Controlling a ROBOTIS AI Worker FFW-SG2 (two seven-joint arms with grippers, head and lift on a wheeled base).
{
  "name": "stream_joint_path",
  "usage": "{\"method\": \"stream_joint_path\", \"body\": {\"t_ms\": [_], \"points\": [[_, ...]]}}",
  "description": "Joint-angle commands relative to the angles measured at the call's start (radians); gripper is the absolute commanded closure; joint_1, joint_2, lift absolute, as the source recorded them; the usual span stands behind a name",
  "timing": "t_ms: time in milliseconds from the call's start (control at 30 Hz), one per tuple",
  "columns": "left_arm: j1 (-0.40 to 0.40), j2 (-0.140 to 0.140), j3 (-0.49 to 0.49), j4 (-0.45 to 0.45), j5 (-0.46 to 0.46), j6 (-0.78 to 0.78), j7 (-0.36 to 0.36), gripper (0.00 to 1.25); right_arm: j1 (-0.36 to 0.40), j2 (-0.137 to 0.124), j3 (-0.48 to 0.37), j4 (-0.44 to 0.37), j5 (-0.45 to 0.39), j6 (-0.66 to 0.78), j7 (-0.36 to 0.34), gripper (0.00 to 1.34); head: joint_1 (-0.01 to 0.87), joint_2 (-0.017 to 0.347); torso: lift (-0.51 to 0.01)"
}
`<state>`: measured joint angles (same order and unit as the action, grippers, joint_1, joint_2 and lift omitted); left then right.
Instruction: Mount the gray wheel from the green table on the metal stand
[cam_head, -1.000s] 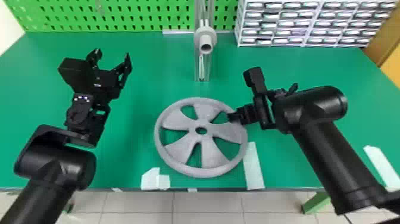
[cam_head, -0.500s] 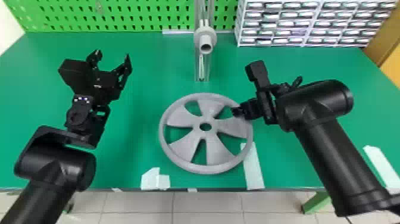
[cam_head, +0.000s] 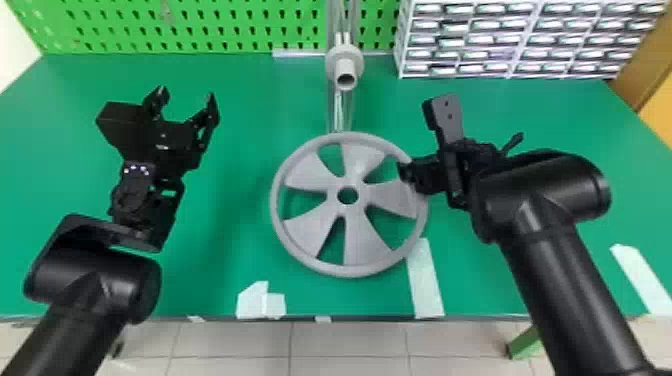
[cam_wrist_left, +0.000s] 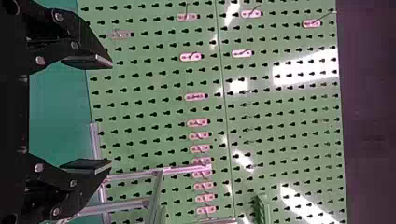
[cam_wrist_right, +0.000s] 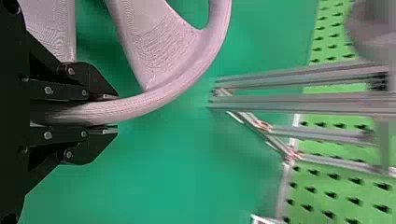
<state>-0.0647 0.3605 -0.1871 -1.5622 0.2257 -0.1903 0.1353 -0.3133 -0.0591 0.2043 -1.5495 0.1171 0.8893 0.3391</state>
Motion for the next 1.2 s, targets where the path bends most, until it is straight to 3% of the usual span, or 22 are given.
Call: {"method": "stream_joint_path", "body": {"t_ms": [0,167,567,1167], "points": [[0.002,0.0,0.002,-0.002,0.001,-0.001,0.003,0.49,0.062,0.005,0.0,-0.115,0.006,0.01,-0.035,1.07,0.868,0.052,-0.093],[0.003,0.0,0.002,-0.004,0.001,0.0,0.006,0.49,0.12,0.012,0.004,-0.236,0.01,0.066,-0.084,1.07,0.868,0.052,-0.093],[0.014,0.0,0.006,-0.01,0.006,0.0,0.04,0.49,0.211,0.015,0.009,-0.399,0.009,0.112,-0.175,1.07,0.868,0.052,-0.093],[0.034,0.0,0.028,-0.019,0.029,0.002,0.075,0.49,0.365,0.002,-0.011,-0.439,-0.039,-0.132,-0.213,1.07,0.868,0.052,-0.093]]}}
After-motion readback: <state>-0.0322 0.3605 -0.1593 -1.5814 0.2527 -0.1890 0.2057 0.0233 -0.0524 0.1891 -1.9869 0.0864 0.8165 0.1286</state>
